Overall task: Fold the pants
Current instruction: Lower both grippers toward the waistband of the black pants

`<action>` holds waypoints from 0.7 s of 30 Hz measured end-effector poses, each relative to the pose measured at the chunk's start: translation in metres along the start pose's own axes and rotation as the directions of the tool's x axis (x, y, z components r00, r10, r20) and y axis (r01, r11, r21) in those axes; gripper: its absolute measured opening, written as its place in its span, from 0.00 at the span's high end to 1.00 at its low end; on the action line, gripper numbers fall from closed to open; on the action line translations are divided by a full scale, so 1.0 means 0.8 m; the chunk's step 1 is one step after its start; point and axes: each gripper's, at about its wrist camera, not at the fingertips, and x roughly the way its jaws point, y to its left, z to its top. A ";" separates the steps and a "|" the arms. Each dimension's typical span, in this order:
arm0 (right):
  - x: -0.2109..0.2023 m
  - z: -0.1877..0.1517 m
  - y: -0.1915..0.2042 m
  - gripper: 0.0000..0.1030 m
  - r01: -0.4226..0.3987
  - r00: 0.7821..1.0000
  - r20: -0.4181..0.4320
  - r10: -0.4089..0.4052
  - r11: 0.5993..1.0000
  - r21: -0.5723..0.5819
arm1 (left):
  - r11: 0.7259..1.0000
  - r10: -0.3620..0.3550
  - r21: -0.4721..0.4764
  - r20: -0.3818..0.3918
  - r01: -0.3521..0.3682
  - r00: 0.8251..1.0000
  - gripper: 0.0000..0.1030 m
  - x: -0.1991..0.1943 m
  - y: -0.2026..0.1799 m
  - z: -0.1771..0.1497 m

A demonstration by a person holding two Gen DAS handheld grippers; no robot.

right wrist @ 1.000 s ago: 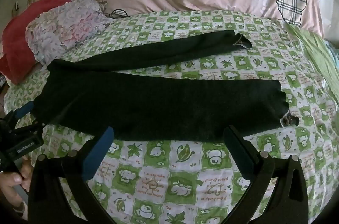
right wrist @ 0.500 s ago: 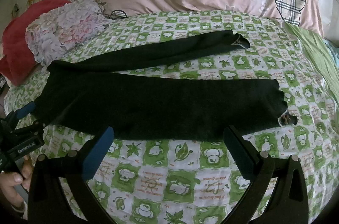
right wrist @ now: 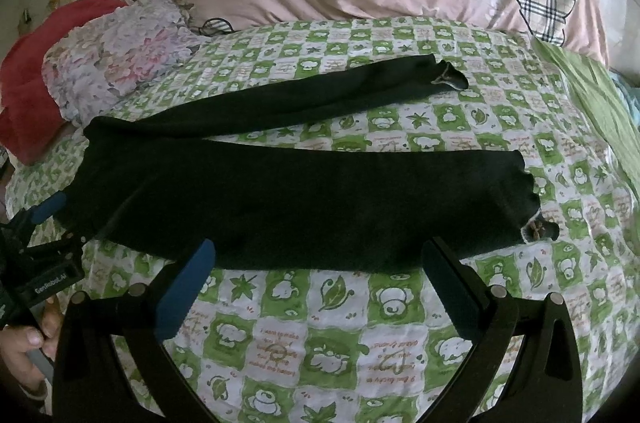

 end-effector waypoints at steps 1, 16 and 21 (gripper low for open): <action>0.000 0.001 -0.002 0.00 -0.001 1.000 -0.002 0.001 1.000 0.003 | 1.000 0.000 0.006 -0.003 0.000 1.000 0.06 0.001 -0.001 0.001; 0.008 0.019 -0.025 0.00 0.007 1.000 -0.007 -0.006 0.998 0.064 | 0.995 -0.025 0.094 0.026 0.022 0.999 0.06 0.016 -0.021 0.027; 0.011 0.028 -0.027 0.00 0.008 1.000 -0.008 -0.007 0.998 0.067 | 0.995 -0.021 0.100 0.033 0.018 0.999 0.06 0.020 -0.025 0.031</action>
